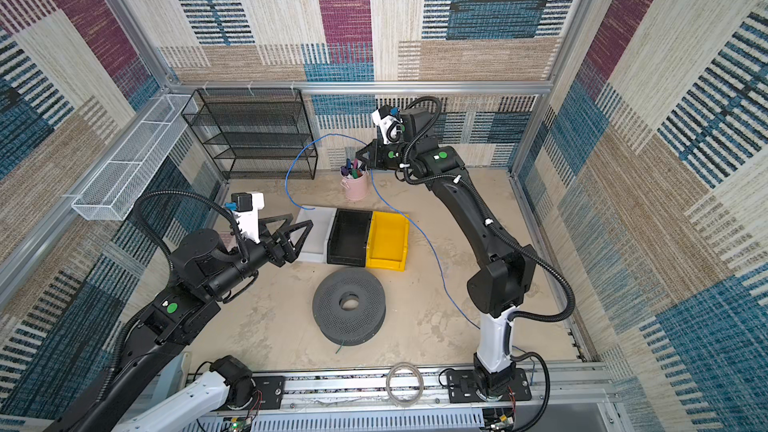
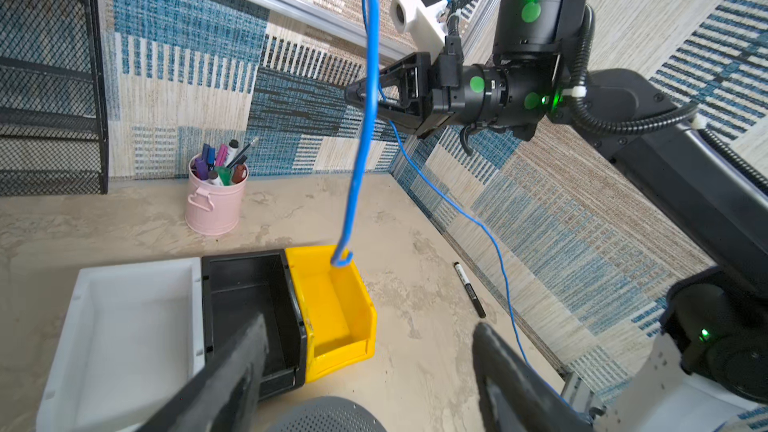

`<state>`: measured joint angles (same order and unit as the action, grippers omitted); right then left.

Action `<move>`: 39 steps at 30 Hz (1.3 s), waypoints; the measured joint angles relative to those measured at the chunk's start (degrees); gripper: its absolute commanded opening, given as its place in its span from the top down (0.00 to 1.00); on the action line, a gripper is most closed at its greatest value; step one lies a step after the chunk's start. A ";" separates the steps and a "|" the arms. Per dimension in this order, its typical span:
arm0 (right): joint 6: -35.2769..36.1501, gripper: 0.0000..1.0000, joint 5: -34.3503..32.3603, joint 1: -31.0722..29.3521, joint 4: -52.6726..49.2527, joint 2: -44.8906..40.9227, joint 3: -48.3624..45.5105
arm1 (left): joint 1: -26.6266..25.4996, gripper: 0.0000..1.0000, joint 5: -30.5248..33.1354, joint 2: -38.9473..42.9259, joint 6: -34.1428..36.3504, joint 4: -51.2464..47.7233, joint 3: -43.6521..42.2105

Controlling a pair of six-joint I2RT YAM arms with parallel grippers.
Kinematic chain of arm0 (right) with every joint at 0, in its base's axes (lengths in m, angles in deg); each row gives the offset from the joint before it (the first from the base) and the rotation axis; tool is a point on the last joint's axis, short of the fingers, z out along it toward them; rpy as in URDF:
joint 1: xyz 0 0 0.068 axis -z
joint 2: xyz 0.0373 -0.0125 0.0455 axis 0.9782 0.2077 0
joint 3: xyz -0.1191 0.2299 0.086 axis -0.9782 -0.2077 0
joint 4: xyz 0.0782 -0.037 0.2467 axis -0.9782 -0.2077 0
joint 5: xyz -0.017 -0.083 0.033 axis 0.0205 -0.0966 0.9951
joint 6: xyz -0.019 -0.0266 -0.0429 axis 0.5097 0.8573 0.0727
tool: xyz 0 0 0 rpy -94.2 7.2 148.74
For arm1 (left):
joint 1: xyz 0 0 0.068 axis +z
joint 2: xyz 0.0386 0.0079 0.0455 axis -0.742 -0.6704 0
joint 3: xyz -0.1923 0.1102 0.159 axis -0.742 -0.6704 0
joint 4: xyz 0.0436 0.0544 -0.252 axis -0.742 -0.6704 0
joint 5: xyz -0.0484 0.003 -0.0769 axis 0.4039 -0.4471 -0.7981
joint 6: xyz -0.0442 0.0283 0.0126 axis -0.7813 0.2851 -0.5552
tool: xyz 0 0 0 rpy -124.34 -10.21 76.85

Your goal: Wrap the cables

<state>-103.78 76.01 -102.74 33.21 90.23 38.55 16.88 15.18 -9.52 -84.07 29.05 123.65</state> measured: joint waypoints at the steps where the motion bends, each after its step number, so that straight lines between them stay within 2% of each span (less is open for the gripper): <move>1: -0.20 1.00 0.02 0.00 0.02 0.00 -0.02 | 0.00 0.22 0.35 -0.63 0.22 1.09 -0.09; 5: -0.44 1.00 0.07 0.00 0.59 -0.04 -0.11 | 0.00 0.26 4.48 -1.92 0.68 4.83 -1.22; 11: -0.39 1.00 0.02 0.00 0.94 -0.37 -0.72 | 0.00 0.39 10.23 -3.54 1.70 8.28 -1.68; 23: -0.39 1.00 0.04 0.00 1.73 -1.11 -2.60 | 0.04 0.59 11.82 -7.52 1.79 12.09 -1.36; 26: -0.39 1.00 0.04 0.00 2.12 -1.57 -2.60 | 0.04 0.68 11.80 -8.39 1.53 12.28 -1.36; 27: -0.39 1.00 0.04 0.00 2.34 -1.64 -2.60 | 0.04 0.76 11.80 -8.61 1.40 12.39 -1.36; 28: -0.39 1.00 0.07 0.00 2.43 -1.70 -2.60 | 0.04 0.79 11.80 -8.81 1.16 12.46 -1.36; 31: -0.39 1.00 0.04 0.00 2.49 -1.97 -2.69 | 0.07 0.84 11.82 -9.25 0.74 12.50 -1.11; 32: -0.39 1.00 0.04 0.00 2.51 -2.12 -2.69 | 0.07 0.90 11.82 -9.27 0.68 12.46 -0.96; 33: -0.39 1.00 0.02 0.00 2.58 -2.23 -2.69 | 0.15 1.00 11.87 -9.16 0.31 12.48 -0.83; 36: 0.00 1.00 -0.09 0.07 2.27 -2.29 -2.21 | 0.15 1.00 12.04 -8.50 0.15 10.95 0.13; 39: 2.19 1.00 -1.14 0.50 0.66 -1.57 0.59 | 0.87 1.00 11.56 -8.79 0.98 4.44 4.35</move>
<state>-101.59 74.88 -102.24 33.87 88.66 39.14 17.75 26.75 -18.31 -83.09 33.49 128.00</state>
